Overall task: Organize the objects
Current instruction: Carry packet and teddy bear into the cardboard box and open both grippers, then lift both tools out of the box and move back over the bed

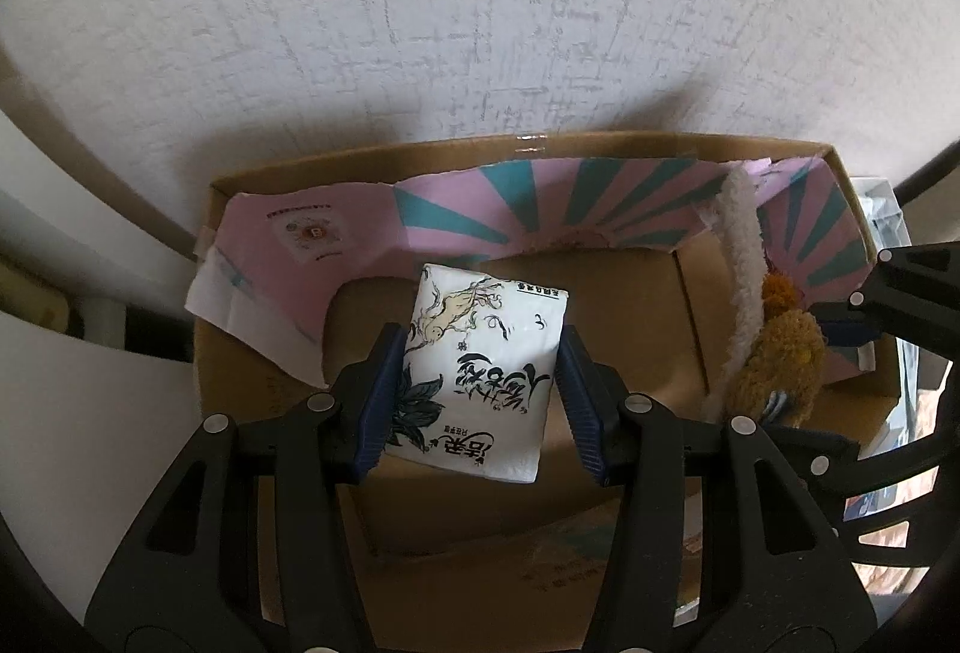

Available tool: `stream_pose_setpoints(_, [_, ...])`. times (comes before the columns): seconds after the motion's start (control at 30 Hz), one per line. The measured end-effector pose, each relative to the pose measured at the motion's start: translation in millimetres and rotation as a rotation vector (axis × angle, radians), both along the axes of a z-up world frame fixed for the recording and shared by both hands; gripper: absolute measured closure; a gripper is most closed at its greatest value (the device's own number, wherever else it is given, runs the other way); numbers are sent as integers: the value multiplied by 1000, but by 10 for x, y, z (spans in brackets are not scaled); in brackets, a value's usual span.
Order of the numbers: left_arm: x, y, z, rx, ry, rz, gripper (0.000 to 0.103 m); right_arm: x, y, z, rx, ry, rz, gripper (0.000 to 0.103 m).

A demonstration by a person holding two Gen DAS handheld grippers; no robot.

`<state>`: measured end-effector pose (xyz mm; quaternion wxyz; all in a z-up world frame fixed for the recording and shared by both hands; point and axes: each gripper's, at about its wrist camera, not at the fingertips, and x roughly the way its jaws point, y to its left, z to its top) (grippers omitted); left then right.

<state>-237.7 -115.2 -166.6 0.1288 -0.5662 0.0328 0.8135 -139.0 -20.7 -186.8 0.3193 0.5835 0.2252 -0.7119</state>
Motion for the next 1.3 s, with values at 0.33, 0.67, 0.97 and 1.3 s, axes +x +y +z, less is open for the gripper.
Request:
stream_pose_setpoints(0.33, [22,117,127,31,41,-36,0,26,293,106,-80,2,-78,2])
stream_pose_setpoints(0.67, [55,311,73,30,44,-60,0,46,514,148,-128,10,-155,1])
stream_pose_setpoints(0.97, [129,218,528,29,56,-63,0,84,486,222,-132,41,-170,1])
stream_pose_setpoints(1.3, [446,191,1028,36,123,-18,0,354,671,622,-148,98,-133,1])
